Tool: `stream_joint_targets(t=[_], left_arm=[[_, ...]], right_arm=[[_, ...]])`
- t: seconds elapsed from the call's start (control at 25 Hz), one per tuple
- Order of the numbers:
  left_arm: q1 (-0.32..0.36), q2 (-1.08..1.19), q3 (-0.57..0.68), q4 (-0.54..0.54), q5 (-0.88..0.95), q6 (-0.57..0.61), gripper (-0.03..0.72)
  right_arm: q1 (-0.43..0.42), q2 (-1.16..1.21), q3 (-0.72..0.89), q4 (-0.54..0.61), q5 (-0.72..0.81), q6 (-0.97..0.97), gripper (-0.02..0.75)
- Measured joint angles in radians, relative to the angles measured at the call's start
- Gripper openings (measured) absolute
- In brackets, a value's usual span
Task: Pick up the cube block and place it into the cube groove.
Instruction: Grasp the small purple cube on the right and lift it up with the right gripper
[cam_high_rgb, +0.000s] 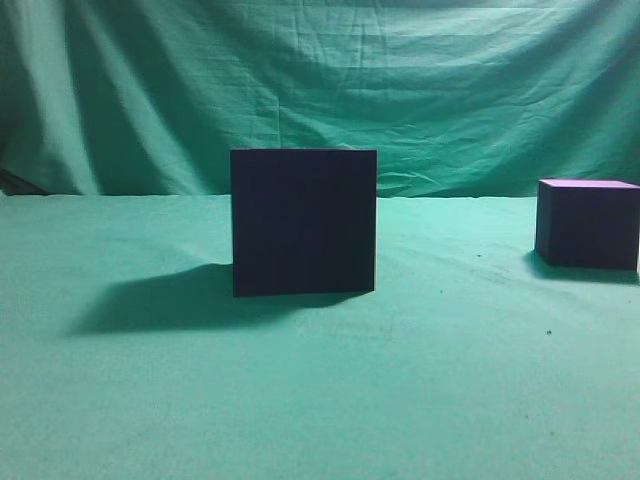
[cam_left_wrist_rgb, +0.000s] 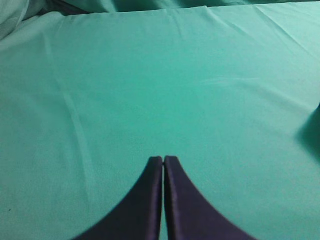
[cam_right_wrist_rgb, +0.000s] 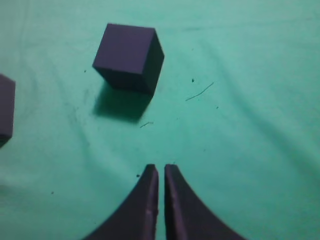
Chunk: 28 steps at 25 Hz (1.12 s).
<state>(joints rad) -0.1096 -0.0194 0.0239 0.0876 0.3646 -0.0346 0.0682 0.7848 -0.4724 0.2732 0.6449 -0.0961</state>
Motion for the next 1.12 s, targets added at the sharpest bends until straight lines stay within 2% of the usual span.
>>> stream_joint_targets(t=[0.12, 0.28, 0.36, 0.52, 0.6, 0.68, 0.72, 0.76, 1.04, 1.12], left_arm=[[0.000, 0.000, 0.000, 0.000, 0.000, 0.000, 0.000], [0.000, 0.000, 0.000, 0.000, 0.000, 0.000, 0.000], [0.000, 0.000, 0.000, 0.000, 0.000, 0.000, 0.000], [0.000, 0.000, 0.000, 0.000, 0.000, 0.000, 0.000], [0.000, 0.000, 0.000, 0.000, 0.000, 0.000, 0.000], [0.000, 0.000, 0.000, 0.000, 0.000, 0.000, 0.000], [0.000, 0.000, 0.000, 0.000, 0.000, 0.000, 0.000], [0.000, 0.000, 0.000, 0.000, 0.000, 0.000, 0.000], [0.000, 0.000, 0.000, 0.000, 0.000, 0.000, 0.000], [0.000, 0.000, 0.000, 0.000, 0.000, 0.000, 0.000]], right_arm=[[0.025, 0.108, -0.101, 0.038, 0.104, -0.076, 0.000], [0.151, 0.260, -0.251, 0.017, 0.220, -0.056, 0.000], [0.229, 0.331, -0.323, -0.067, 0.254, 0.055, 0.000], [0.357, 0.479, -0.461, -0.322, 0.302, 0.311, 0.000], [0.387, 0.556, -0.515, -0.406, 0.303, 0.392, 0.000], [0.390, 0.622, -0.557, -0.444, 0.303, 0.460, 0.000], [0.390, 0.656, -0.577, -0.457, 0.303, 0.479, 0.050], [0.390, 0.687, -0.595, -0.464, 0.303, 0.496, 0.050], [0.381, 0.815, -0.669, -0.472, 0.301, 0.567, 0.536], [0.359, 0.834, -0.674, -0.468, 0.296, 0.583, 0.609]])
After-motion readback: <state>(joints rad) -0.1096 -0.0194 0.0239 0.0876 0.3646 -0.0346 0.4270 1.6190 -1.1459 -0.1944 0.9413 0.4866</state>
